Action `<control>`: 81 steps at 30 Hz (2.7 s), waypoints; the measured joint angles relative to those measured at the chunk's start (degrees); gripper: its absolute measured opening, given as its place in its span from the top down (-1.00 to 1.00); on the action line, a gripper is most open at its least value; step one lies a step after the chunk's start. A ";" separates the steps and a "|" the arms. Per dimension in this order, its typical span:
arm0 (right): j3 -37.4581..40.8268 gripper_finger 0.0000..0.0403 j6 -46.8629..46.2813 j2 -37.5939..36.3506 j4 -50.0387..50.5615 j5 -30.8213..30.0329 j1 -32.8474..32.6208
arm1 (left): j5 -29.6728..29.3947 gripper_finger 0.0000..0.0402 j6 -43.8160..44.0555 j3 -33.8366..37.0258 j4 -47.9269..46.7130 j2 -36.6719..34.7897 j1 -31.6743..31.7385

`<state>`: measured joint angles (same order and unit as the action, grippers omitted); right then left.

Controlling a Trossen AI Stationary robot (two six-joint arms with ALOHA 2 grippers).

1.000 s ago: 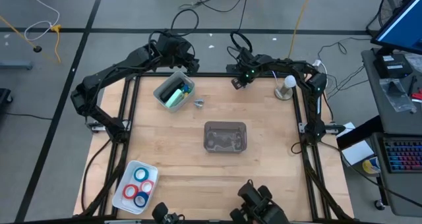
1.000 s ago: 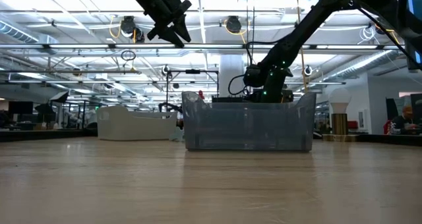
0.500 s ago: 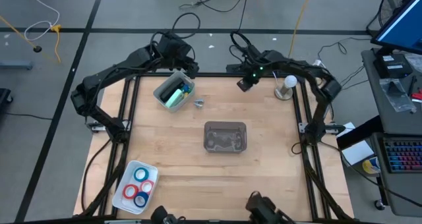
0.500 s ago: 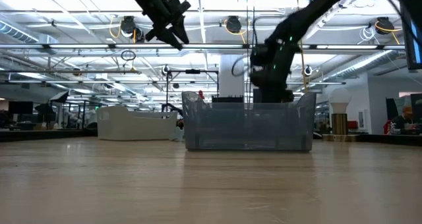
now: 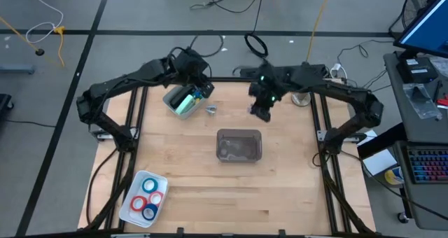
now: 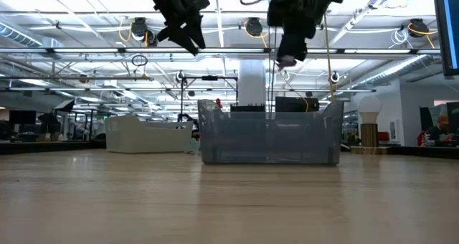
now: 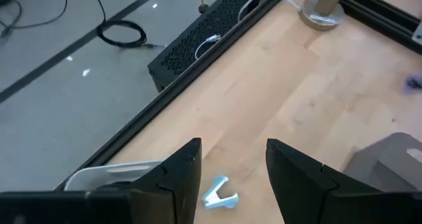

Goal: Pick and place Stapler, Stapler remover, tape
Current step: Put the purple staple remover into the black bin, then put the light blue staple remover into the black bin

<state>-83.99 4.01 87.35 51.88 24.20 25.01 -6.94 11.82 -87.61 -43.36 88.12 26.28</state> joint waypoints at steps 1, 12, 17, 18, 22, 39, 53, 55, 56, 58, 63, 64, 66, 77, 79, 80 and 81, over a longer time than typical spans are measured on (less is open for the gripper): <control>0.00 0.81 0.63 0.04 0.16 -0.12 -1.66 | -0.99 0.15 0.45 0.00 0.07 0.00 -1.07; 2.63 0.81 3.66 5.14 -3.28 -0.30 -14.32 | -15.51 0.15 11.53 0.14 -5.50 -1.39 -14.42; 9.00 0.81 0.49 5.20 -10.31 -0.15 -17.23 | -21.77 0.15 20.32 7.35 -5.78 -7.85 -19.71; 9.87 0.81 0.11 5.18 -11.38 -0.30 -17.59 | -21.86 0.15 21.72 10.00 -3.62 -9.57 -20.55; 13.85 0.81 -1.22 5.15 -16.35 -2.55 -18.49 | -22.26 0.15 25.26 22.86 5.63 -18.51 -23.35; 20.17 0.81 -4.68 11.65 -24.94 -5.98 -17.90 | -21.76 0.15 25.86 61.06 45.26 -42.99 -29.91; 19.98 0.54 -4.73 14.05 -27.08 -6.03 -17.90 | -21.54 0.15 26.53 61.79 44.99 -42.99 -30.55; 19.98 0.49 -4.87 14.05 -27.02 -6.03 -17.90 | -21.10 0.15 26.64 61.79 45.01 -42.99 -30.55; 19.98 0.47 -4.87 14.05 -27.08 -6.03 -17.90 | -20.97 0.15 26.53 61.79 44.98 -42.99 -30.55; 19.99 0.43 -4.87 13.66 -27.18 -5.74 -17.90 | -20.42 0.15 26.22 61.79 45.01 -42.99 -30.55; 19.98 0.39 -4.55 7.52 -28.24 -3.93 -17.07 | -20.11 0.15 27.46 61.79 46.67 -42.99 -30.45; 20.04 0.39 -3.91 5.47 -27.99 -4.06 -16.76 | -20.52 0.15 27.19 61.79 47.74 -42.88 -30.29; 20.03 0.40 -2.58 1.12 -28.32 -4.59 -16.17 | -21.67 0.15 26.73 61.79 50.18 -42.38 -29.58; 20.02 0.48 1.89 -21.68 -26.00 -14.34 -11.73 | -15.05 0.15 14.38 52.90 51.30 -27.48 -19.93; 20.04 0.48 2.78 -24.63 -25.39 -16.71 -11.01 | -11.88 0.15 11.07 48.17 45.85 -23.23 -17.13; 20.04 0.47 2.93 -25.99 -25.38 -17.08 -10.51 | -10.17 0.15 9.38 45.93 42.60 -21.28 -15.72; 20.04 0.47 2.95 -27.26 -25.08 -17.22 -9.93 | -8.45 0.15 7.85 43.63 39.54 -19.16 -14.21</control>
<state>-63.94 6.96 60.10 26.80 6.99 15.08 -15.38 19.67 -43.98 -3.82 68.95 12.07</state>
